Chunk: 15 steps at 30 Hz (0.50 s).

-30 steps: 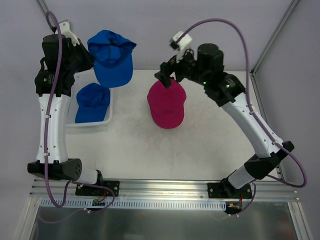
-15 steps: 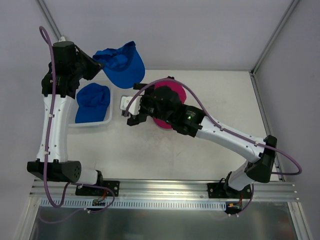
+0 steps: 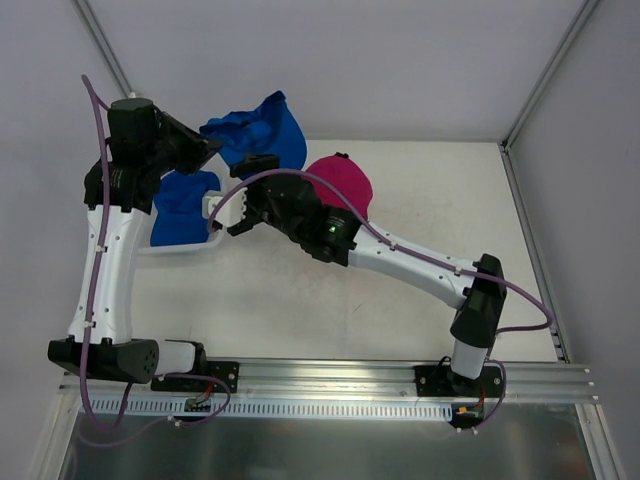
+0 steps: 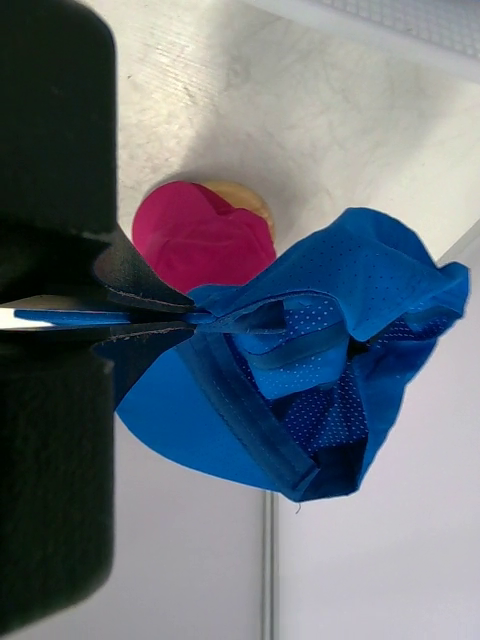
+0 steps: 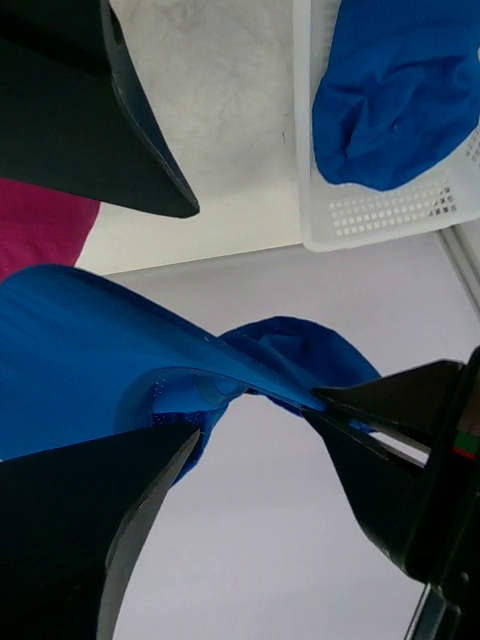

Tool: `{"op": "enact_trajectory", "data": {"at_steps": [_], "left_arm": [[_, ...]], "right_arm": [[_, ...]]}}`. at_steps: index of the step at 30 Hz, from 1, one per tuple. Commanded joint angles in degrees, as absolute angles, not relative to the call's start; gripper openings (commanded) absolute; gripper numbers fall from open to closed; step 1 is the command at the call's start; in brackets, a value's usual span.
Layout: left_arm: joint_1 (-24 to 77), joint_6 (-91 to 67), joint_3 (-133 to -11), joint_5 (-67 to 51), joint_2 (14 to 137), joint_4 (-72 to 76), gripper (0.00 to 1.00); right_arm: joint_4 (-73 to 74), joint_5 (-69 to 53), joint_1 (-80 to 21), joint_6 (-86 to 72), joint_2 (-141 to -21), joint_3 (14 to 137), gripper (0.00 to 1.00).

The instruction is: Stack the hats

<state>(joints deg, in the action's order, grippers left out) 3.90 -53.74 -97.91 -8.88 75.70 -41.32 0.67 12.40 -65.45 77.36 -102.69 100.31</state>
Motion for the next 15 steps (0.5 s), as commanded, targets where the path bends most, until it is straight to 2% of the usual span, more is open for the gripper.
{"op": "enact_trajectory", "data": {"at_steps": [1,2,4,5,7,8,11,12,13,15], "left_arm": [[5.36,-55.37,-96.42,-9.06,72.07,-39.99,0.0],[5.97,-55.11,-96.16,-8.53,71.46,-39.99,0.0],[6.06,-55.11,-95.19,-7.82,70.84,-39.99,0.0],[6.15,-55.19,-94.92,-7.91,70.4,-39.99,0.0],[6.24,-55.55,-94.31,-8.61,70.05,-39.99,0.0],[6.24,-55.63,-94.13,-8.61,69.87,-39.99,0.0],[6.59,-54.76,-94.04,-7.65,69.79,-39.9,0.01],[6.68,-53.97,-94.39,-7.47,69.87,-39.9,0.07],[6.68,-53.18,-94.83,-7.12,70.05,-39.82,0.23],[6.68,-51.16,-96.93,-6.42,70.84,-39.81,0.49]], "right_arm": [[-2.9,18.8,-65.39,80.68,-104.76,105.37,0.86],[-2.9,19.5,-65.48,81.21,-105.29,105.9,0.73],[-2.9,21.87,-65.3,81.39,-106.17,107.4,0.59],[-2.9,22.58,-65.3,81.39,-106.95,107.84,0.44],[-2.81,24.16,-64.78,80.95,-107.23,108.02,0.25],[-2.81,24.43,-64.6,80.34,-106.97,108.02,0.03],[0.26,23.38,-62.76,74.72,-105.65,108.19,0.0],[2.96,22.77,-61.27,70.53,-104.25,108.19,0.0],[4.03,20.76,-60.3,67.62,-103.28,108.02,0.0],[7.64,17.25,-58.02,60.42,-100.91,108.02,0.0]]}}
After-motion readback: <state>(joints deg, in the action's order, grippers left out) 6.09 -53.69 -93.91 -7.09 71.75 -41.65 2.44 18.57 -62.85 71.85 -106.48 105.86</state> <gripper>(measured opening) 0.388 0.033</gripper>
